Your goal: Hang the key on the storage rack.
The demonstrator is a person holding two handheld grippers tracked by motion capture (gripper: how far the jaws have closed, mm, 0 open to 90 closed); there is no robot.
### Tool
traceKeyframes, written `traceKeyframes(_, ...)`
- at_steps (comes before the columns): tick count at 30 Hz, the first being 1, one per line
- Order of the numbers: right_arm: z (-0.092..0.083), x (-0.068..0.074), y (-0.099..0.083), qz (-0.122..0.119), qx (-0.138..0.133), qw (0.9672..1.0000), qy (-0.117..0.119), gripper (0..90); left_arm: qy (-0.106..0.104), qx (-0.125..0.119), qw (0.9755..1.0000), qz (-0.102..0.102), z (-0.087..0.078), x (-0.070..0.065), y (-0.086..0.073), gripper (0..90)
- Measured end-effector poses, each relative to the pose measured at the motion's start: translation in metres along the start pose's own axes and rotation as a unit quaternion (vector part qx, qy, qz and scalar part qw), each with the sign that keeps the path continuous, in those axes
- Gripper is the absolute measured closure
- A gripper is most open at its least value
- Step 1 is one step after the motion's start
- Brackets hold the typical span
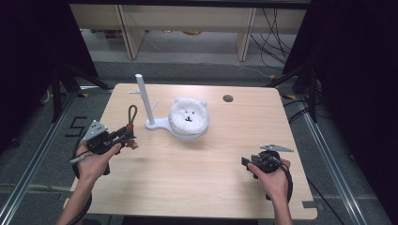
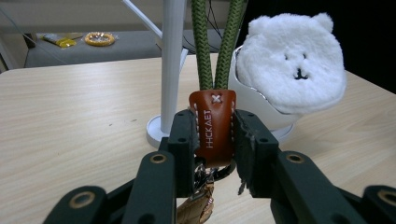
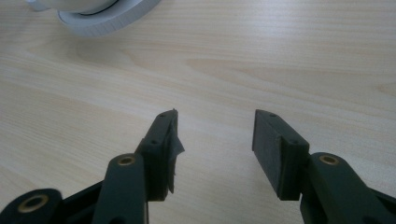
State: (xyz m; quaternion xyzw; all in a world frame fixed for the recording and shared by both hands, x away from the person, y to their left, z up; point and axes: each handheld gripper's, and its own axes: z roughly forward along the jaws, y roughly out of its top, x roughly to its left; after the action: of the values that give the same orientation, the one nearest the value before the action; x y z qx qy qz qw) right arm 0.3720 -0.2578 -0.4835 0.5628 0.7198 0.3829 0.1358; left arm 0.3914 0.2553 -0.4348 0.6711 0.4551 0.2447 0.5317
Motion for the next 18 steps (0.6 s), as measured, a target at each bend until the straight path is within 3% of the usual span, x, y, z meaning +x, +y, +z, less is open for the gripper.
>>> traceKeyframes(18,0.0,0.0,-0.001,-0.004,0.006,1.0,0.002,51.1,0.007,-0.016,0.9999,-0.001,0.008,0.002,0.015,68.9)
